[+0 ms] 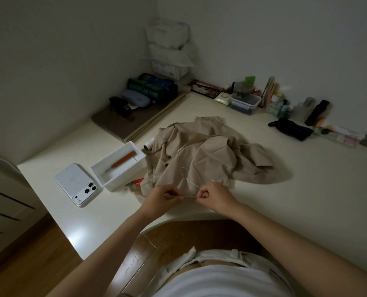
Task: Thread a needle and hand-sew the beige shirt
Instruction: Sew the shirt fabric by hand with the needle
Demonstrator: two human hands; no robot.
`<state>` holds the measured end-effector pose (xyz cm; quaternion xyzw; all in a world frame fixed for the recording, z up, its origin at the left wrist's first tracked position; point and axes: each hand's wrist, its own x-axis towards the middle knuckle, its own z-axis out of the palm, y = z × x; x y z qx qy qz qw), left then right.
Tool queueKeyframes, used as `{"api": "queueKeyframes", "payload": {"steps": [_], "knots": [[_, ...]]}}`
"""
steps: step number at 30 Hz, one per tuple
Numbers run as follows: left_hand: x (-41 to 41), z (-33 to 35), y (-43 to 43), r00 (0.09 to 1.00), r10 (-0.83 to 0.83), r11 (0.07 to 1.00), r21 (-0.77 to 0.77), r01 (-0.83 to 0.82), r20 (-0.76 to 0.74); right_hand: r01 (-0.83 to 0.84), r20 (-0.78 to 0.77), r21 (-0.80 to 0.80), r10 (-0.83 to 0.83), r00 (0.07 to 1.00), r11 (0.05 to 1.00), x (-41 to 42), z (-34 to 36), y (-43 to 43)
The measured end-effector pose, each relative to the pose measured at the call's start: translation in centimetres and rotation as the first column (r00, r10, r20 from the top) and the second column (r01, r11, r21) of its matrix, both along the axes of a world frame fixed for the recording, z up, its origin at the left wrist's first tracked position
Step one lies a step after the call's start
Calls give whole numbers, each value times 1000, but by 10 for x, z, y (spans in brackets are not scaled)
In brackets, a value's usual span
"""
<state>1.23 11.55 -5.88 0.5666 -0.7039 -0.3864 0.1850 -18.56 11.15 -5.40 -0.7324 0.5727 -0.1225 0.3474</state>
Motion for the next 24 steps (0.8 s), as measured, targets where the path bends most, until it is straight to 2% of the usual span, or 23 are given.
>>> {"api": "queueKeyframes", "payload": {"steps": [8,10,13,18,20,24], "knots": [[0,9,-3,997,1,999,-32,-3,-71,-122,-88,107,131,987,987,2,12,-6],[1,12,-3,996,-2,999,-48,-2,-93,-110,-48,60,113,992,992,4,14,-7],[1,15,-3,993,-1,999,-44,-4,-118,2,84,-55,2,996,999,4,12,-11],[1,20,-2,992,3,998,-56,-10,-129,77,275,-14,-70,959,997,8,11,-13],[0,21,-2,991,7,998,-65,-16,-134,73,290,-3,-69,954,997,10,10,-15],[2,23,-2,986,39,991,-118,-59,-164,25,224,-23,-19,974,999,12,10,-16]]}}
